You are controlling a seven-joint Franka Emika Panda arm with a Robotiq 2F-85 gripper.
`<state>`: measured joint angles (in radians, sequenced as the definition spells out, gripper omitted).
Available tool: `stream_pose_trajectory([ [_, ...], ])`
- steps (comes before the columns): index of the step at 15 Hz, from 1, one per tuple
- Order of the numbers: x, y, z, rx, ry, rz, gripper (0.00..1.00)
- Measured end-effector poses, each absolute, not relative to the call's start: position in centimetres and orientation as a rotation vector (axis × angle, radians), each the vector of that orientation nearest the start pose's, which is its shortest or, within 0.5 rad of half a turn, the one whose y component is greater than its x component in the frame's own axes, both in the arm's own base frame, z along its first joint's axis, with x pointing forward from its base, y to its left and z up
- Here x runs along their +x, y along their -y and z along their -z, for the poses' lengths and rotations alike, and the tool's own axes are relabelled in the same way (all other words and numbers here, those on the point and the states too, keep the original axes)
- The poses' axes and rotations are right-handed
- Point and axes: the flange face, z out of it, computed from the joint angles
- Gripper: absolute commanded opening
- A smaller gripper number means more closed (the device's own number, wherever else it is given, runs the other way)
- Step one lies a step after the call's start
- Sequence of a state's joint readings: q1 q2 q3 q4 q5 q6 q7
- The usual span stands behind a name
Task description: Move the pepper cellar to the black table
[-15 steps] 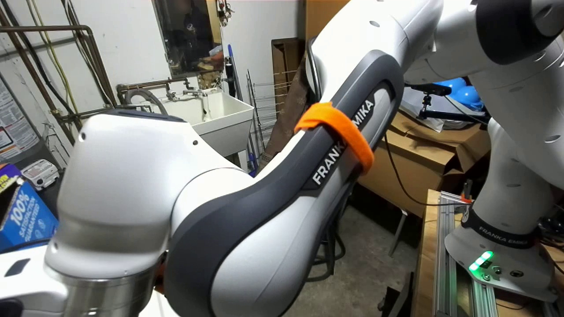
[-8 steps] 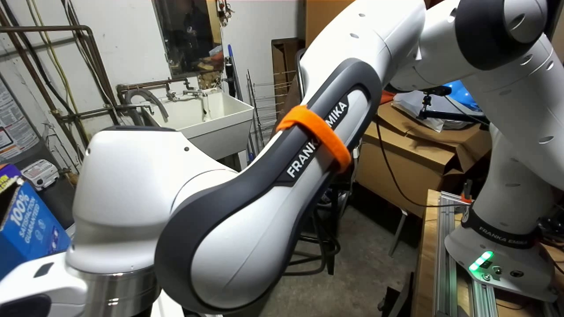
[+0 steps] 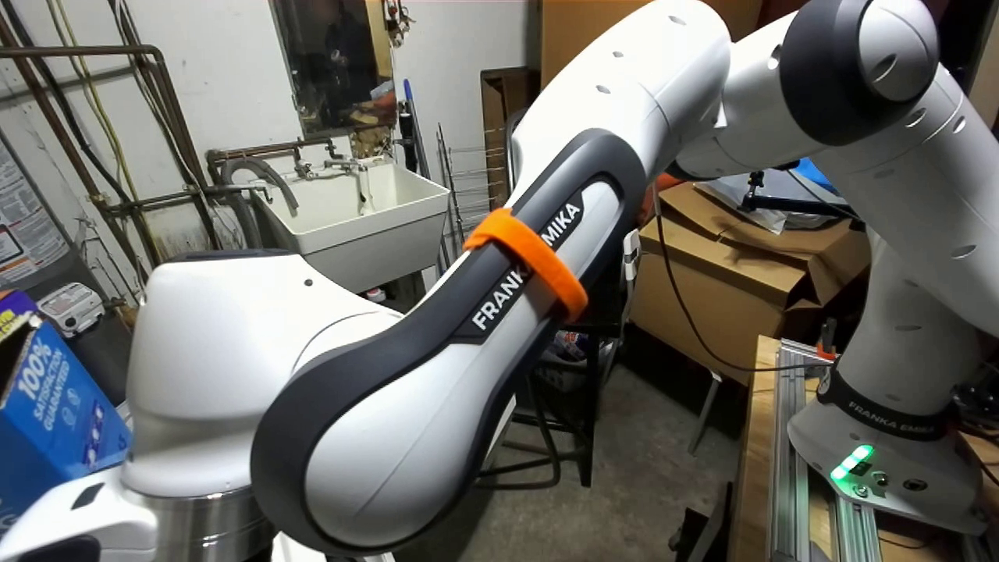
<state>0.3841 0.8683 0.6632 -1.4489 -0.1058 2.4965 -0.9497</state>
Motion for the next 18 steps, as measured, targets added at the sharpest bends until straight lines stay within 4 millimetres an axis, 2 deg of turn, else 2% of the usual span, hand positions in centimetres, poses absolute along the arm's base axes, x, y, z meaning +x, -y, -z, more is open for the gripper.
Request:
stream_pose_trajectory([
  [5,48.2,-58.6,-27.2,2.151,-2.739,-0.601,0.96],
  [9,48.5,-59.1,-26.8,2.096,-2.78,-0.62,0.83],
  [12,48.6,-59.5,-26.7,2.052,-2.811,-0.635,0.81],
  [13,48.7,-59.7,-26.7,2.038,-2.819,-0.64,0.58],
  [15,48.8,-59.9,-26.6,2.016,-2.834,-0.647,0.53],
  [18,48.9,-60.1,-26.6,1.997,-2.841,-0.65,0.29],
])
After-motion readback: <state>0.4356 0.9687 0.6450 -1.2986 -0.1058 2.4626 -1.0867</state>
